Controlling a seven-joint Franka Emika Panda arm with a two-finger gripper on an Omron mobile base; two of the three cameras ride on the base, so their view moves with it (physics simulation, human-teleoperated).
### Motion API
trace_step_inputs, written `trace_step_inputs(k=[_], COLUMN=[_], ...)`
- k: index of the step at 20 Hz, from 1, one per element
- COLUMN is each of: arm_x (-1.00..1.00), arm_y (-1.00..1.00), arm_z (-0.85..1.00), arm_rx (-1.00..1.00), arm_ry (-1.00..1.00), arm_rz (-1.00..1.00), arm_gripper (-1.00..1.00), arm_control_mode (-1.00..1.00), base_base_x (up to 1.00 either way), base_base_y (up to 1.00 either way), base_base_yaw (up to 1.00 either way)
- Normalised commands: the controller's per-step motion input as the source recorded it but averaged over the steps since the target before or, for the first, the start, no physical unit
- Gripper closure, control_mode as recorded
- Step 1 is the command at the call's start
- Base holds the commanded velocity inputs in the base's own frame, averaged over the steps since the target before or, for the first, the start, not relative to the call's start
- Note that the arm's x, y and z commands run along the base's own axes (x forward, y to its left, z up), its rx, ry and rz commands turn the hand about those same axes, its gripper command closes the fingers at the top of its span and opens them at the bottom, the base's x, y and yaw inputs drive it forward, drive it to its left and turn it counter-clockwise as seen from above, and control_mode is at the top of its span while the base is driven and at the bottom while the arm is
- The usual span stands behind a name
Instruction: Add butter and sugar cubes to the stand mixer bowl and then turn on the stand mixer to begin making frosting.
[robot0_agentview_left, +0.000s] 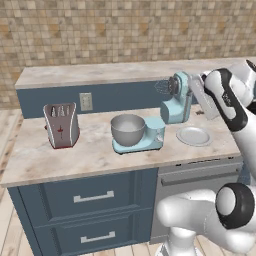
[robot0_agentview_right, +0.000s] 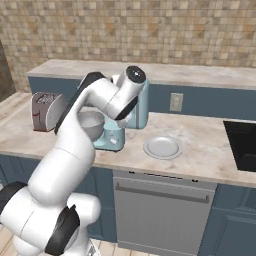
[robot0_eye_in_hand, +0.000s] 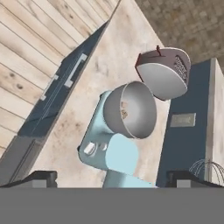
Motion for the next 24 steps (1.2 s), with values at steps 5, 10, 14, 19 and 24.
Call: trace_step_inputs(k=[5, 10, 14, 19, 24], arm_x=[0.23, 0.49, 0.66, 0.7, 0.63], arm_y=[-0.95, -0.66, -0.33, -0.23, -0.08], arm_z=[0.0, 0.0, 0.0, 0.0, 0.0], arm_rx=[0.17, 0.13, 0.09, 0.08, 0.05], arm_ry=[-0.08, -0.01, -0.03, -0.03, -0.02], arm_rz=[0.0, 0.0, 0.0, 0.0, 0.0], arm_gripper=[-1.0, -1.0, -1.0, -1.0, -1.0], arm_control_mode=[-1.0, -1.0, -1.0, -1.0, -1.0], base_base_x=[0.0, 0.0, 0.0, 0.0, 0.0], base_base_y=[0.0, 0.0, 0.0, 0.0, 0.0], base_base_yaw=[0.0, 0.0, 0.0, 0.0, 0.0])
